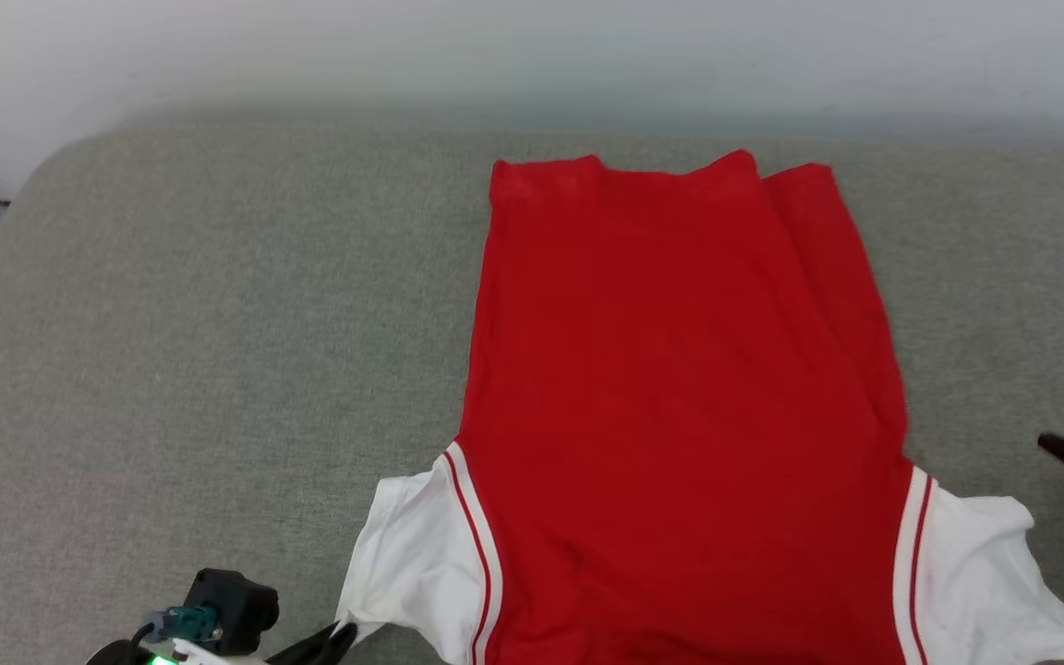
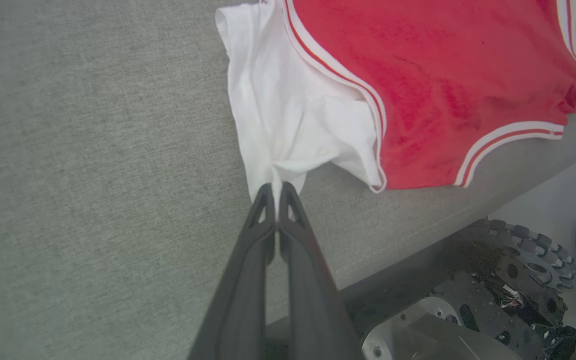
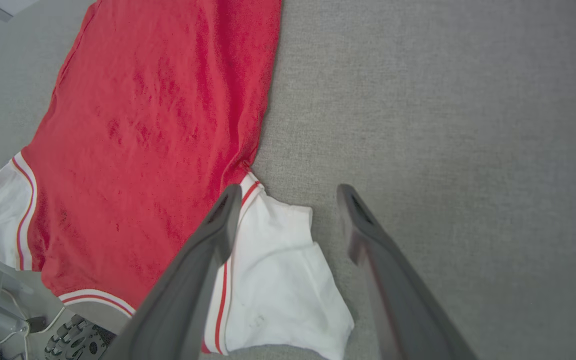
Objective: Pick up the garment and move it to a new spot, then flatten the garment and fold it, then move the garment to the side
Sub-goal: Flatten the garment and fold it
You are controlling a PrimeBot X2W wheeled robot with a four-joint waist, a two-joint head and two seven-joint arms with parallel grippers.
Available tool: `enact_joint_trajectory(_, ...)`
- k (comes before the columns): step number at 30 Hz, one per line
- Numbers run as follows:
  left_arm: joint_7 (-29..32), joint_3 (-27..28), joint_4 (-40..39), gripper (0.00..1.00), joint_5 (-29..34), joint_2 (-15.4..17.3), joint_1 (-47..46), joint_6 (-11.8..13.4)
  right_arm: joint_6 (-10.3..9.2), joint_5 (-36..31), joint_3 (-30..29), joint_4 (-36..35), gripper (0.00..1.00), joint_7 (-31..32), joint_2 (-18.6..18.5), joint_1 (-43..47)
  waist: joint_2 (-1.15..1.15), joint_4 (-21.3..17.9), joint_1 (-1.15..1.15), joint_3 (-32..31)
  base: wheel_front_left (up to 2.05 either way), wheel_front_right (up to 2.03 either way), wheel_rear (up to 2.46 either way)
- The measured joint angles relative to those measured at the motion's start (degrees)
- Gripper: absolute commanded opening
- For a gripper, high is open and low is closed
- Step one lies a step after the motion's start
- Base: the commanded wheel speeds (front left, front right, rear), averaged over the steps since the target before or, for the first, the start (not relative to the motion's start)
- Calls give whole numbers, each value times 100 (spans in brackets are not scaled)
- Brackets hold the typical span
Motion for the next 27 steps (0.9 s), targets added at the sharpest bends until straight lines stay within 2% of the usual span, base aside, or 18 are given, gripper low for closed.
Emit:
enact_joint_trajectory(4, 258, -31, -503, 0, 55, 105, -132, 41, 0, -391, -115, 1, 100, 638, 168, -974, 0, 206, 0, 432, 0, 0, 0)
enact_joint_trajectory(12, 525, -216, -1092, 0, 212, 119, -562, -53, 0, -1629, -376, 664, 100, 1708, 589, -3071, 0, 800, 1, 1309, 0, 0, 0)
enact_joint_trajectory(19, 463, -353, -1168, 0, 254, -77, -887, -158, 0, -2551, -361, 990, 100, 2140, 613, -4305, 0, 1344, 1, 1988, 0, 0, 0)
enact_joint_trajectory(27, 260, -506, -954, 0, 301, -282, -1233, -274, 0, -3234, -438, 1410, 100, 2388, 678, -4993, 0, 1815, 1, 2566, 0, 0, 0)
